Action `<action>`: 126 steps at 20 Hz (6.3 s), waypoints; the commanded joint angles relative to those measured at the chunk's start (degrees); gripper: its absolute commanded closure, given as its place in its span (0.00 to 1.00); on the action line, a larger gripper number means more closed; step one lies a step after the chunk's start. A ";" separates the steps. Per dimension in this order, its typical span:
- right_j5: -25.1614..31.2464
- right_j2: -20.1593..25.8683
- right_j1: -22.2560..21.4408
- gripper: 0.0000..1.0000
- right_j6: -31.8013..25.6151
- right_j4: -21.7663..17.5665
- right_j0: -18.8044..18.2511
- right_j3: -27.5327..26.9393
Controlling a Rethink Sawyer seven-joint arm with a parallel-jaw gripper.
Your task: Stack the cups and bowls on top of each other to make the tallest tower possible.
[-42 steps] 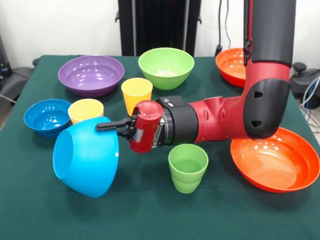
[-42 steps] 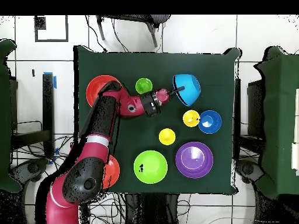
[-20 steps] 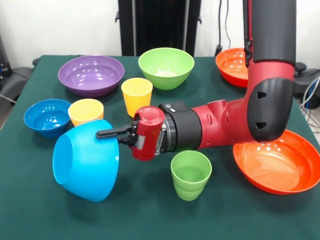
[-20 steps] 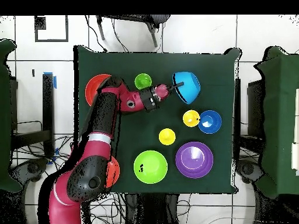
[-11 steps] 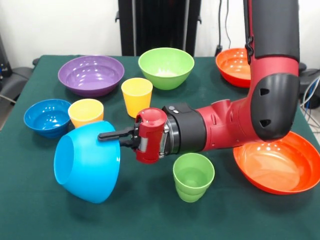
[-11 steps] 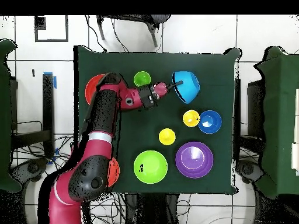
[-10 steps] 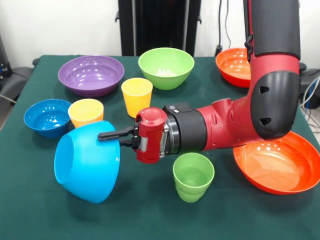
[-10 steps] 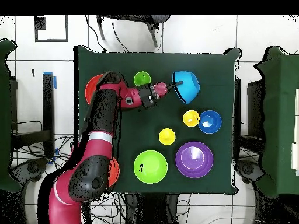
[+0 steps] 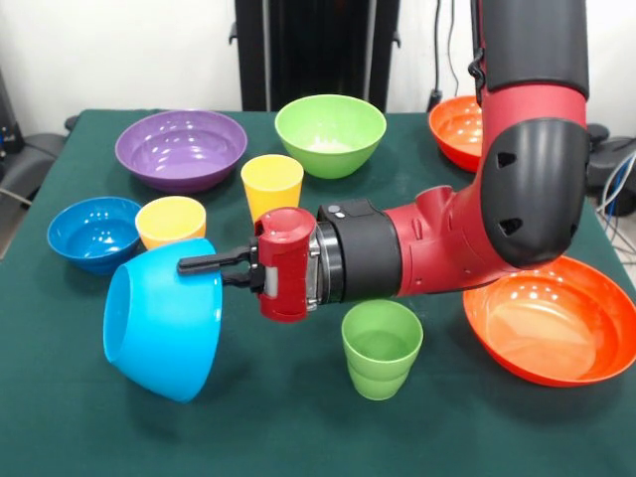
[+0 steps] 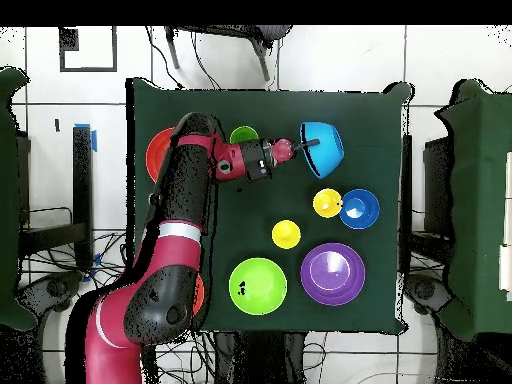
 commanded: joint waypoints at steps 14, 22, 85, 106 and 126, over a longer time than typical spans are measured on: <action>-7.40 15.18 6.35 1.00 1.09 10.05 -1.05 -1.64; -7.72 16.35 6.10 1.00 0.81 10.93 -1.19 -1.74; -35.18 27.45 -27.59 0.00 -19.66 27.95 -8.49 40.63; -37.22 40.01 -53.73 0.00 -35.07 29.41 -20.77 61.17; -39.40 60.20 -61.52 0.00 -49.06 29.88 -48.16 77.72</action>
